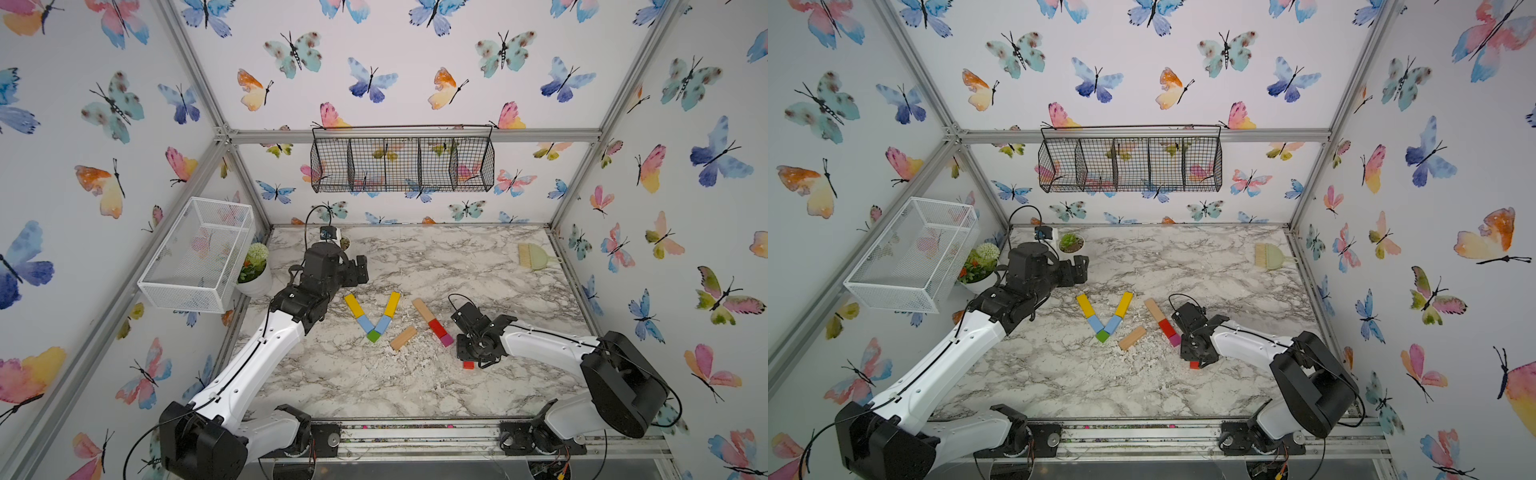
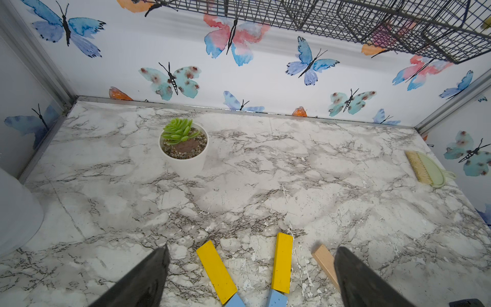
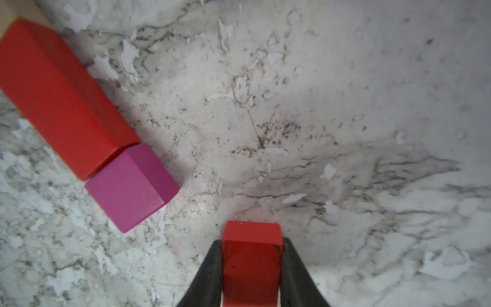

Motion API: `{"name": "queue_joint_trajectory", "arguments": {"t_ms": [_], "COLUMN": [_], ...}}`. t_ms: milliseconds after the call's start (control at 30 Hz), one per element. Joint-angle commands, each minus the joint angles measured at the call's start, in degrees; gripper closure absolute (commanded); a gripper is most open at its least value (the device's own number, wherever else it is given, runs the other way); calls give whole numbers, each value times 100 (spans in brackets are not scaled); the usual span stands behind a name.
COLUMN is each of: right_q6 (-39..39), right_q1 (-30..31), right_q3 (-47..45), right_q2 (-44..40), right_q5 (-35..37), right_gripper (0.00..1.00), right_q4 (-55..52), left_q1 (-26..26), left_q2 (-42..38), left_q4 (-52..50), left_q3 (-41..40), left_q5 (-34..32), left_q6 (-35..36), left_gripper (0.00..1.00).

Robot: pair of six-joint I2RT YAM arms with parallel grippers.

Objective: Assemble the letter v with building blocks
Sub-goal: Pick up the building block from the center of the board, then place the building block at the center of the board.

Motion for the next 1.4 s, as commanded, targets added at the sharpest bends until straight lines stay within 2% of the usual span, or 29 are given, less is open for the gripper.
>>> {"name": "queue_joint_trajectory", "arguments": {"t_ms": [0,167,467,667,900,1367], "right_q6": [42,61,-86,-312,-616,-771], "right_q1": [-19,-22,-31,-175,-646,-1102], "right_q3": [-104,3,706,1184,1384,1641], "right_q2": [165,77,76,341,526,1226], "right_q5": [-26,78,505,676,392,-219], "right_gripper": [74,80,81,81,81,81], "right_q4": [79,38,-118,-176,147,691], "left_q1": [30,30,30,30,30,30], "left_q2": [-112,-108,-68,-22,4,206], "left_q4": [67,57,71,141,438,522], "left_q3": [-28,-20,-7,-1,-37,119], "left_q5": [75,75,109,372,1001,1050], "left_q6": [-38,-42,-40,25,190,32], "left_gripper": [3,3,3,3,3,2]}}
